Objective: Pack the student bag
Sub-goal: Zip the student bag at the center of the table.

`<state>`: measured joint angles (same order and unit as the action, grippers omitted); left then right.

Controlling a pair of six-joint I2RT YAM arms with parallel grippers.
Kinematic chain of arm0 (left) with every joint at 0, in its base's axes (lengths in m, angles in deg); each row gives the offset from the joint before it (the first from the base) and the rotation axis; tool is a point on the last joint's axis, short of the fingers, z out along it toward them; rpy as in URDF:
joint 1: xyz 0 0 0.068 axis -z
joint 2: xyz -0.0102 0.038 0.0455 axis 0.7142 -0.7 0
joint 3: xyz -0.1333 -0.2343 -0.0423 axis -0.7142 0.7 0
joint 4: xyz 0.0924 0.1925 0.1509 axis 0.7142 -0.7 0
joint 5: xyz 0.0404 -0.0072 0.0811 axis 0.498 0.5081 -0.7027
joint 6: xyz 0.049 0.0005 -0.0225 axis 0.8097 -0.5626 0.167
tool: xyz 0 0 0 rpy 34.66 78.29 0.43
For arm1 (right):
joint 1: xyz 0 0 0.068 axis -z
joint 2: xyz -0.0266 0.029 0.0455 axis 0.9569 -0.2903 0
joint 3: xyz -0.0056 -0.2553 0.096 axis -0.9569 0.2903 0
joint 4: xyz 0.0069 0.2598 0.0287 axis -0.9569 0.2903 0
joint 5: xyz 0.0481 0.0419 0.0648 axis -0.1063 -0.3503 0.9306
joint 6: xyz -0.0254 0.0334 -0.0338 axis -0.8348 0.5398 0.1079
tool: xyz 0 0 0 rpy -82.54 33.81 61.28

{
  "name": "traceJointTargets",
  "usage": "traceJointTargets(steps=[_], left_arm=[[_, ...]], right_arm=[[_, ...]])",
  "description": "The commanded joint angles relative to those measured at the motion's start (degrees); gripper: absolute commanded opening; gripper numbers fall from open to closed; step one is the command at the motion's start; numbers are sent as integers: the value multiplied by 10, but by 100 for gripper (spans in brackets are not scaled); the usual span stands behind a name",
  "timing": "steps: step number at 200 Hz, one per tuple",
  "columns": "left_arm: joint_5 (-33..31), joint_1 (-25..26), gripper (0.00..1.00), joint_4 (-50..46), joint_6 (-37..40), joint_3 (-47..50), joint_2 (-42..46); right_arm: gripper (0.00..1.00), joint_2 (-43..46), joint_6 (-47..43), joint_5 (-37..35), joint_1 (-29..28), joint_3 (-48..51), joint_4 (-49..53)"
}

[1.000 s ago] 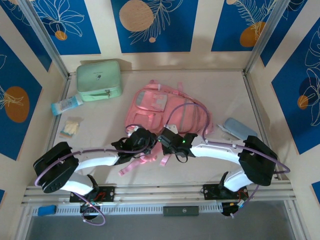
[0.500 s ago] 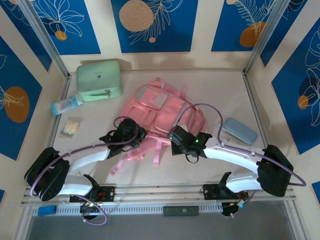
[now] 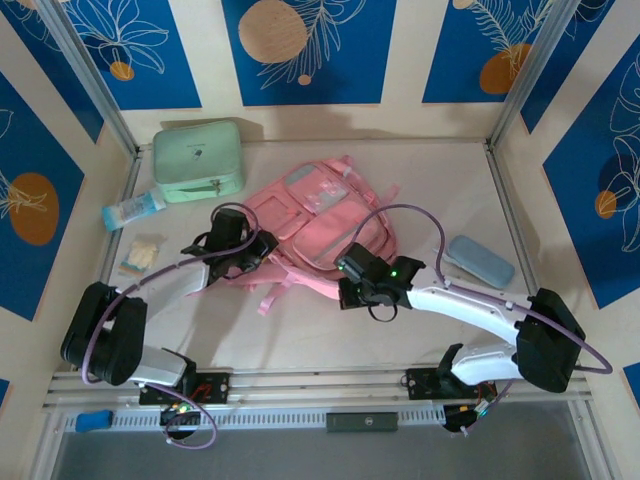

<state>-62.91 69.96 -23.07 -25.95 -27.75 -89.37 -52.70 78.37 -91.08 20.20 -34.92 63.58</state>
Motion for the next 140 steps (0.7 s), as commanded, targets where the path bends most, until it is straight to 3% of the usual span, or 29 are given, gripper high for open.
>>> traceJointTargets(steps=[1,17,43,72,91,113,140], left_arm=[[25,16,46,1,-1,25,52],[5,57,53,45,-77,81,101],[-112,169,58,61,-198,132,157],[-154,253,62,111,-277,122,119],[-168,275,63,131,-302,83,60],[-188,287,53,172,-314,51,1],[-239,301,35,101,-307,14,-18]], right_arm=[[0,5,-6,65,10,-6,-30],[0,-1,1,66,7,-6,-27],[0,-4,2,62,4,1,-34],[0,-10,4,49,0,4,-31],[0,-10,4,38,-9,3,-31],[0,-15,3,29,-18,-5,-26],[0,-19,2,28,-19,-7,-26]])
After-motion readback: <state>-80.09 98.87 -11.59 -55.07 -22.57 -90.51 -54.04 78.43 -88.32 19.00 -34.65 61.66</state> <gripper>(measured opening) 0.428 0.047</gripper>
